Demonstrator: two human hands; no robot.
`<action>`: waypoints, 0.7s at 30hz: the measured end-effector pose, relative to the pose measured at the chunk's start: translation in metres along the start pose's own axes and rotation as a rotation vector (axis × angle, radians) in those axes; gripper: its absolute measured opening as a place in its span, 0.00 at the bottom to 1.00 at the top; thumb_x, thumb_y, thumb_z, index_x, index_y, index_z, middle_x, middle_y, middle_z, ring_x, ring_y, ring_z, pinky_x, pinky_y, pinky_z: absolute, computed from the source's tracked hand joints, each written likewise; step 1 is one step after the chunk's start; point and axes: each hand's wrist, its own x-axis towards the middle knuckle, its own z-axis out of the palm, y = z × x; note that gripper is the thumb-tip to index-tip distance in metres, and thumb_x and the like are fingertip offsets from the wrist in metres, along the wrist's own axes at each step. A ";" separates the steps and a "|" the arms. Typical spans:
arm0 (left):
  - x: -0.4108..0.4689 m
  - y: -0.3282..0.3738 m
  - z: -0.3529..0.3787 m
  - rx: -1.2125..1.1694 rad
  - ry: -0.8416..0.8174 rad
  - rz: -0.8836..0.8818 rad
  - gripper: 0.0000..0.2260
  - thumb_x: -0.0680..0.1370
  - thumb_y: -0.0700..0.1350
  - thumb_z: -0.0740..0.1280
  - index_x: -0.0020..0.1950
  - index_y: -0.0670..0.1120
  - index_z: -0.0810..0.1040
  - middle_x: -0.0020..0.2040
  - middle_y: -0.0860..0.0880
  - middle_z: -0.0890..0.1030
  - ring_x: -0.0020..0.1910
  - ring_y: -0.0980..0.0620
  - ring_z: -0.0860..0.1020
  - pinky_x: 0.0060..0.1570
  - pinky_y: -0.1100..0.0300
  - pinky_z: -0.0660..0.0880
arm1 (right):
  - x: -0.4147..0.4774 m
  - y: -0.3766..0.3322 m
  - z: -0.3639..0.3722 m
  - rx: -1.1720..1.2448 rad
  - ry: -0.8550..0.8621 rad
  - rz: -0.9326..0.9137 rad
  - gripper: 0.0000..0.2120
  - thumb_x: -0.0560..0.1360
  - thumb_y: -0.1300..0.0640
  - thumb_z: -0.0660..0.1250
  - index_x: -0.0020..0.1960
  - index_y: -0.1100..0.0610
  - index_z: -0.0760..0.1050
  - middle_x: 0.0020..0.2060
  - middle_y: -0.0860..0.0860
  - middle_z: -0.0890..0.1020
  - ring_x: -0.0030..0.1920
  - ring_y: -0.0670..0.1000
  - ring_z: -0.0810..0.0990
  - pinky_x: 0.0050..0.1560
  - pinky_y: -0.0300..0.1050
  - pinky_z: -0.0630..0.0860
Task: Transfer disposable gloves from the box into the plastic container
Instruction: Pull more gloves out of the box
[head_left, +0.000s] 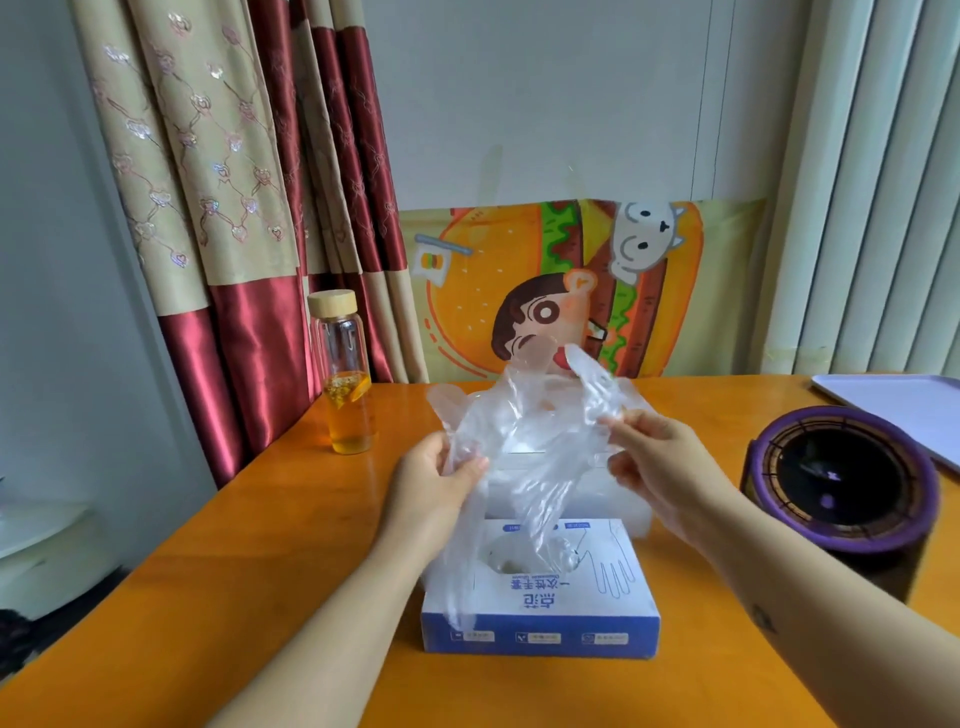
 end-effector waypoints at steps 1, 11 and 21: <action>0.001 -0.002 -0.001 0.104 0.075 0.053 0.05 0.77 0.45 0.69 0.53 0.48 0.78 0.48 0.54 0.82 0.50 0.53 0.80 0.45 0.65 0.75 | 0.002 -0.002 -0.005 0.040 0.050 -0.018 0.06 0.78 0.59 0.65 0.44 0.60 0.76 0.27 0.49 0.76 0.26 0.45 0.72 0.35 0.39 0.70; -0.029 -0.010 0.029 0.765 -0.595 0.415 0.09 0.80 0.42 0.61 0.56 0.47 0.79 0.51 0.56 0.72 0.50 0.55 0.75 0.47 0.67 0.68 | -0.002 0.002 -0.014 0.230 0.098 -0.100 0.03 0.78 0.60 0.64 0.45 0.58 0.73 0.31 0.54 0.80 0.33 0.48 0.83 0.39 0.38 0.76; -0.043 0.000 0.036 1.131 -0.853 0.193 0.24 0.80 0.57 0.53 0.75 0.53 0.57 0.73 0.47 0.64 0.71 0.44 0.63 0.68 0.48 0.66 | -0.007 0.011 -0.012 0.179 -0.021 -0.017 0.06 0.77 0.60 0.65 0.51 0.62 0.75 0.35 0.56 0.80 0.34 0.49 0.83 0.37 0.37 0.78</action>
